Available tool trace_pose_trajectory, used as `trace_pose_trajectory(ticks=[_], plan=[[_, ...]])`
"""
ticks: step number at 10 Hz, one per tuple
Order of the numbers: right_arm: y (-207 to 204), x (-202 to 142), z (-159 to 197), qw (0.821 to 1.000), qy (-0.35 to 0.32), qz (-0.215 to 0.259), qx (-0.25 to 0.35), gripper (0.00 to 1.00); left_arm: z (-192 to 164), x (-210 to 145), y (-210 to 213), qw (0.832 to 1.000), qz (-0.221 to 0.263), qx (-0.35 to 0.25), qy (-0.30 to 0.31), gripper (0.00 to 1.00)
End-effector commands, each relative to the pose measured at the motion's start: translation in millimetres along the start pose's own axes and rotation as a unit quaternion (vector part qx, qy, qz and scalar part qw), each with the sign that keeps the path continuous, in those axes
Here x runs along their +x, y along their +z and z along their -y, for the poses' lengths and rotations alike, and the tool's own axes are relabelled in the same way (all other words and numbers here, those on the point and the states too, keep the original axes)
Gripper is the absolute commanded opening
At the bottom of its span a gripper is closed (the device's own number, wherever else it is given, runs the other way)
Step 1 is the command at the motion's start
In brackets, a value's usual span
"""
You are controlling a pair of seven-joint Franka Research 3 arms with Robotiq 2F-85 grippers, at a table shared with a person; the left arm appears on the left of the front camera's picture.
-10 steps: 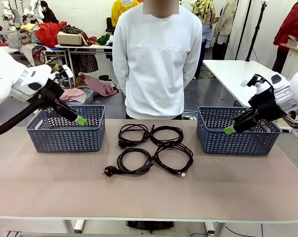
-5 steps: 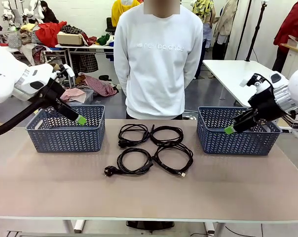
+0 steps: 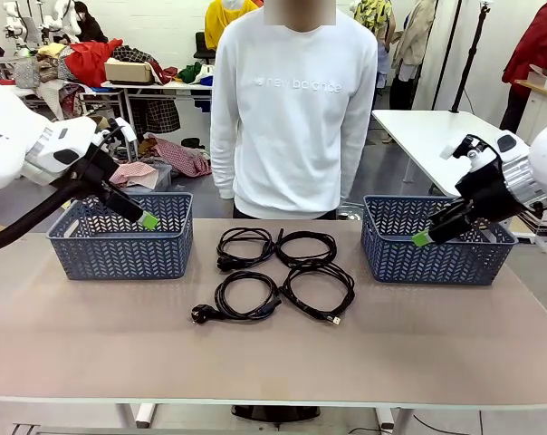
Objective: Organize the cables according to human instructions.
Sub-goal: Pick up a bundle of cables and place it in the basket indicated by the human.
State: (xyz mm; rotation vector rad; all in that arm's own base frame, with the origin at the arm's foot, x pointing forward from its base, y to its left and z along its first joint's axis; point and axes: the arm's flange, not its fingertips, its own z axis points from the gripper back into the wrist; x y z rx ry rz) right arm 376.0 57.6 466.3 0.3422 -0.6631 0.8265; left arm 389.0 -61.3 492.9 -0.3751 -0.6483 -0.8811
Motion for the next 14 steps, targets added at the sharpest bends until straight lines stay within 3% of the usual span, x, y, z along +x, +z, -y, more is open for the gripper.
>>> trace_pose_trajectory(ticks=[1,14], plan=[[-1.7,-0.9,3.4,1.000,0.003,0.006,0.005,1.00,-2.8,-3.8,-3.0,1.000,0.008,-0.008,-0.008,1.00],[-1.7,-0.9,3.4,1.000,0.003,0.006,0.005,1.00,-2.8,-3.8,-3.0,1.000,0.008,-0.008,-0.008,1.00]])
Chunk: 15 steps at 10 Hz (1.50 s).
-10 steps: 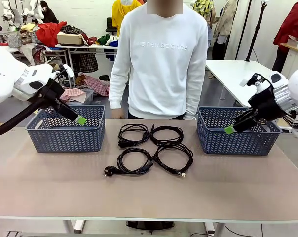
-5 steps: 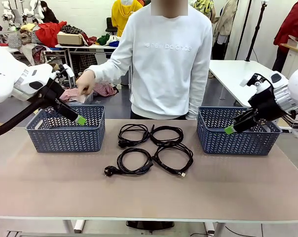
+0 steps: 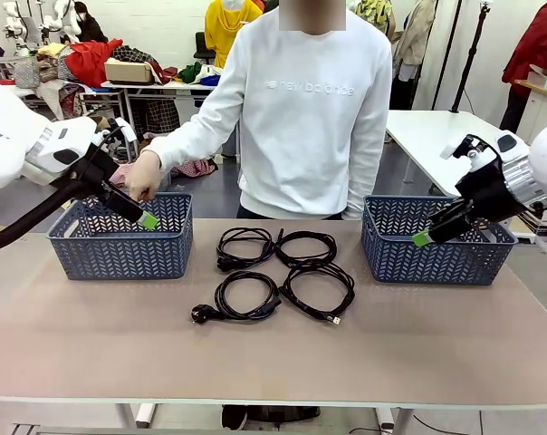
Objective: Organize the cables according to human instructions.
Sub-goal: Pick up a bundle of cables and place it in the basket indicated by the human.
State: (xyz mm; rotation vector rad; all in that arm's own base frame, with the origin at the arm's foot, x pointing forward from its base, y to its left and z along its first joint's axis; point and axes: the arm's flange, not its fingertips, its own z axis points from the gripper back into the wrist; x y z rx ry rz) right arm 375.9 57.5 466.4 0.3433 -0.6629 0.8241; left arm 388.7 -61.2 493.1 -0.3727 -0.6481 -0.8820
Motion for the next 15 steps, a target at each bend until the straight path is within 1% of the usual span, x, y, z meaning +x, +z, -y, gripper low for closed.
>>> trace_pose_trajectory(ticks=[1,4,5,7,9,10,12,14,15], plan=[[-2,-1,3,1.000,0.004,0.006,0.004,1.00,-3,-4,-3,1.000,0.009,-0.009,-0.007,1.00],[-2,-1,3,1.000,0.004,0.006,0.004,1.00,-3,-4,-3,1.000,0.009,-0.009,-0.007,1.00],[-2,-1,3,1.000,0.004,0.006,0.004,1.00,0,0,0,1.000,0.000,0.000,0.000,1.00],[-2,-1,3,1.000,0.004,0.006,0.004,1.00,8,18,-15,0.997,-0.034,-0.004,-0.067,1.00],[-2,-1,3,1.000,0.004,0.006,0.004,1.00,22,39,-39,0.989,-0.068,-0.030,-0.127,1.00],[-2,-1,3,1.000,0.004,0.006,0.004,1.00,34,49,-57,0.981,-0.084,-0.055,-0.163,1.00],[-2,-1,3,1.000,0.004,0.006,0.004,1.00,57,60,-93,0.960,-0.123,-0.102,-0.232,1.00],[-2,-1,3,1.000,0.004,0.006,0.004,1.00,77,65,-128,0.937,-0.164,-0.136,-0.277,1.00],[-2,-1,3,1.000,0.004,0.006,0.004,1.00,83,65,-142,0.929,-0.176,-0.140,-0.294,1.00]])
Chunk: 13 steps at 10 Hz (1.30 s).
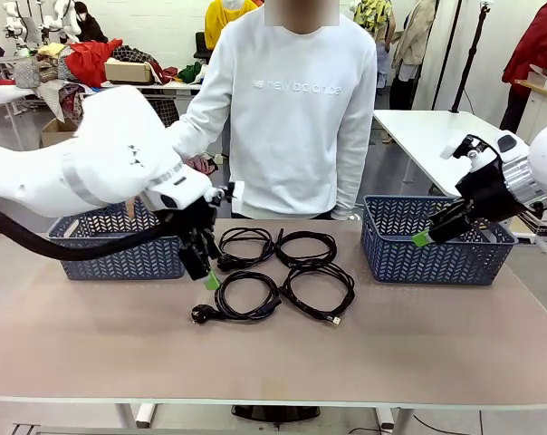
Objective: Organize the cables according to human instructions.
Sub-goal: Pick up a bundle of cables and place it in the basket indicated by the human.
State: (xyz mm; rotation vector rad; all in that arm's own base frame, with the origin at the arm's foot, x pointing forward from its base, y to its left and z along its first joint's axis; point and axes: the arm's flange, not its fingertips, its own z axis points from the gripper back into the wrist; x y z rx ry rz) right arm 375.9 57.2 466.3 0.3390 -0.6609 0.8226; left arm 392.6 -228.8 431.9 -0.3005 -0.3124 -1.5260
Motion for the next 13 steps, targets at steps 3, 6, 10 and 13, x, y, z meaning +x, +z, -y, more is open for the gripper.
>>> trace_pose_trajectory(ticks=[3,6,10,13], plan=[[-2,-1,3,1.000,0.004,0.007,0.006,1.00,-12,3,-28,0.998,-0.051,-0.004,-0.042,1.00],[-2,-1,3,1.000,0.004,0.007,0.006,1.00,-5,5,-30,0.998,-0.044,-0.014,-0.033,1.00],[-2,-1,3,1.000,0.004,0.007,0.006,1.00,-6,7,-34,0.998,-0.048,-0.011,-0.035,1.00],[-2,-1,3,1.000,0.004,0.007,0.006,1.00,-11,12,-50,0.996,-0.074,0.003,-0.048,1.00]])
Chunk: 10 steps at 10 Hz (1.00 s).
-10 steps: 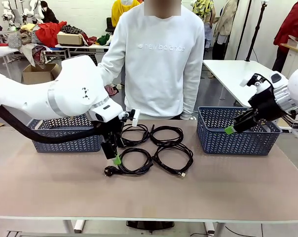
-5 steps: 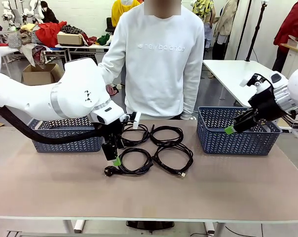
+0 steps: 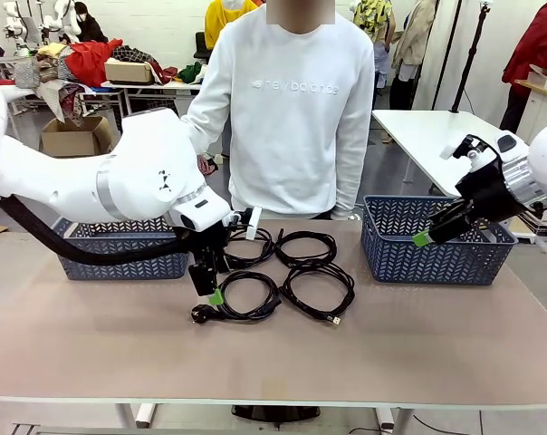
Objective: Organize the cables according to human instructions.
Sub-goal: Pick up a bundle of cables and place it in the basket indicated by the human.
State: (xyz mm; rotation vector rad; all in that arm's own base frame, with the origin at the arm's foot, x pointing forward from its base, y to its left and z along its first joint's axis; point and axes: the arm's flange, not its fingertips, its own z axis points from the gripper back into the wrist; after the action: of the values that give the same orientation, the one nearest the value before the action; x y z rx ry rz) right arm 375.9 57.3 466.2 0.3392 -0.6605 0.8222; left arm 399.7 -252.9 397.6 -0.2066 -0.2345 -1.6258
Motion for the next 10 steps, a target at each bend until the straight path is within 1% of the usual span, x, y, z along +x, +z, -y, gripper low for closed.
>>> trace_pose_trajectory(ticks=[1,2,5,7,10], plan=[[-2,-1,3,1.000,0.005,0.007,0.006,1.00,-10,9,-17,1.000,-0.027,0.002,-0.007,1.00],[-2,-1,3,1.000,0.005,0.007,0.006,1.00,-13,14,-25,0.999,-0.040,0.003,-0.005,1.00],[-2,-1,3,1.000,0.005,0.007,0.006,1.00,-20,28,-53,0.998,-0.057,-0.011,0.009,1.00],[-2,-1,3,1.000,0.005,0.007,0.006,1.00,-23,34,-71,0.997,-0.079,-0.008,0.013,1.00],[-2,-1,3,1.000,0.005,0.007,0.006,1.00,-24,34,-88,0.996,-0.090,0.004,0.017,1.00]])
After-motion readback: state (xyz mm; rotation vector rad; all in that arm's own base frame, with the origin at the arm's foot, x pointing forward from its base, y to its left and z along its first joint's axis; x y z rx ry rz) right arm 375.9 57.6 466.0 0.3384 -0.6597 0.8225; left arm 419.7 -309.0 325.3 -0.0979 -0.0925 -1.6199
